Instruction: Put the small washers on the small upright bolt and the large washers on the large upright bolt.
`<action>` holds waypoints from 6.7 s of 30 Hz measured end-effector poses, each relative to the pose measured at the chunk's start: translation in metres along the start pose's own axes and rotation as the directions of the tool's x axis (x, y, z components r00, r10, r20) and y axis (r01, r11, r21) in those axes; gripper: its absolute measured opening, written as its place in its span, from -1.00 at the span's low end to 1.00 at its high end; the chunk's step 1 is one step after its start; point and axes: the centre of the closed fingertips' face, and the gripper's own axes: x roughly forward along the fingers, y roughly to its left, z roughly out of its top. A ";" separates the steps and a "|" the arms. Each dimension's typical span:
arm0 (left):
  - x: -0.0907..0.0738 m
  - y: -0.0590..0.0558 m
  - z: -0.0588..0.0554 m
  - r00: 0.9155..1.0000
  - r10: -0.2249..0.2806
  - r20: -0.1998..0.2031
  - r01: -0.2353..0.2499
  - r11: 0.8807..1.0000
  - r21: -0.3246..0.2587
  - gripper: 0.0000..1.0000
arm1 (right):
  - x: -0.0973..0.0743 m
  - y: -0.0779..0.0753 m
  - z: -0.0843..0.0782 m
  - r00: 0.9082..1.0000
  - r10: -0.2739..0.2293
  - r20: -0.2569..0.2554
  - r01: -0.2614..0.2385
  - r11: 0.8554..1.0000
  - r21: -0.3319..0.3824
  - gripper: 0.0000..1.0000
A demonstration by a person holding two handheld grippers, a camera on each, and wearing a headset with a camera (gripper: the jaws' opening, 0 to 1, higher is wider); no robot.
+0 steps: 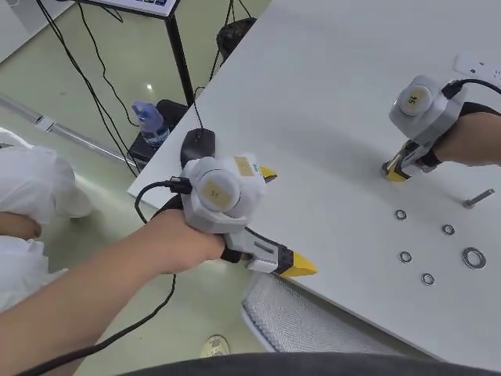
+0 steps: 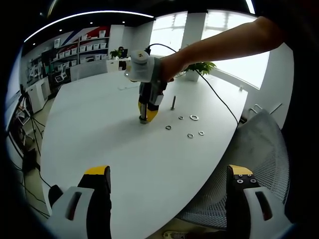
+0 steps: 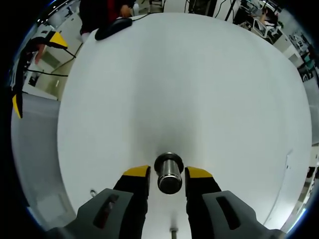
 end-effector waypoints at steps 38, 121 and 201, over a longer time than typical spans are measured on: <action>0.002 -0.002 0.010 1.000 -0.001 0.004 0.001 1.000 0.015 0.93 | -0.061 0.029 0.009 0.986 -0.006 0.166 0.026 0.992 -0.121 -0.25; 0.003 -0.011 0.026 1.000 0.000 0.004 0.000 0.999 0.042 0.93 | -0.019 0.084 -0.169 0.992 -0.077 0.100 0.055 0.977 0.205 -0.33; -0.001 -0.015 0.015 1.000 -0.014 -0.010 0.014 0.999 0.036 0.99 | -0.091 0.036 -0.091 0.992 -0.088 0.089 0.077 0.989 0.124 -0.57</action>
